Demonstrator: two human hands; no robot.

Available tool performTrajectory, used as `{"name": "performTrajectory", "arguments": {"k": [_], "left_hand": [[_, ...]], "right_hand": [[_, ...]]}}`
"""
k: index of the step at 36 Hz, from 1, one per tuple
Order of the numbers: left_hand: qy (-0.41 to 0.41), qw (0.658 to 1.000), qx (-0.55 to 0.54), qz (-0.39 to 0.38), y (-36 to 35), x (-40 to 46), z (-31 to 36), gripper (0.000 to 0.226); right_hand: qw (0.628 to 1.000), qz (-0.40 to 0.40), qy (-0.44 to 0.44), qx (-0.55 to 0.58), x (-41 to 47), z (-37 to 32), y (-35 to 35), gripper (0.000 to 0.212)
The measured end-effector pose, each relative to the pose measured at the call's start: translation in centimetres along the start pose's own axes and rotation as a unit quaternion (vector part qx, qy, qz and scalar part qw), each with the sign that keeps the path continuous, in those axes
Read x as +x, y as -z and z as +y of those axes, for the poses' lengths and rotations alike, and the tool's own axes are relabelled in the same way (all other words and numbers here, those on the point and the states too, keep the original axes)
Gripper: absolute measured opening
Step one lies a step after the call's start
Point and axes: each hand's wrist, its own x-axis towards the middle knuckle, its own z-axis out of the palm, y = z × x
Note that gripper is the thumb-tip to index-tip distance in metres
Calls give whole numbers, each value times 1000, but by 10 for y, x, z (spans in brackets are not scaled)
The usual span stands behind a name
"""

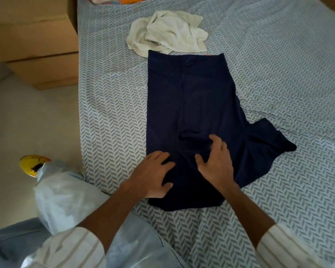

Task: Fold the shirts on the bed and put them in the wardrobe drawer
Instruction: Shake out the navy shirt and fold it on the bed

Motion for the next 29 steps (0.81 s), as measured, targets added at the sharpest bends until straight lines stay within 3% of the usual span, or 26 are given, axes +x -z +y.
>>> {"name": "performTrajectory", "arguments": {"k": [3,6,8,11,15,17,21,24,29], "left_hand": [[-17,999,-20,-19,-3,3,6,64],[-7,1000,-25,-15,-4,7,4,67],[16,999,-31,-22,-3,9,1,72],[53,996,-56,-37,0,19,1,79],[75,994,-53,-57,2,41,0,76],[76,995,-47,-33,6,54,1,63],[61,996,-48,48,18,85,5,46],[94,991,-91,8,22,106,8,49],[120,991,-38,-50,20,128,3,21]], "right_hand": [[988,28,101,-112,24,3,-3,63],[985,-54,47,-158,50,14,-6,50],[985,-78,28,-150,58,20,-7,47],[991,-55,30,-123,62,29,-4,46],[997,-51,12,-57,66,43,-1,50],[999,-31,11,-38,67,51,4,49],[993,81,-25,-83,85,71,25,40],[983,112,-80,-119,103,87,39,36],[975,130,-148,-104,127,113,41,43]]}}
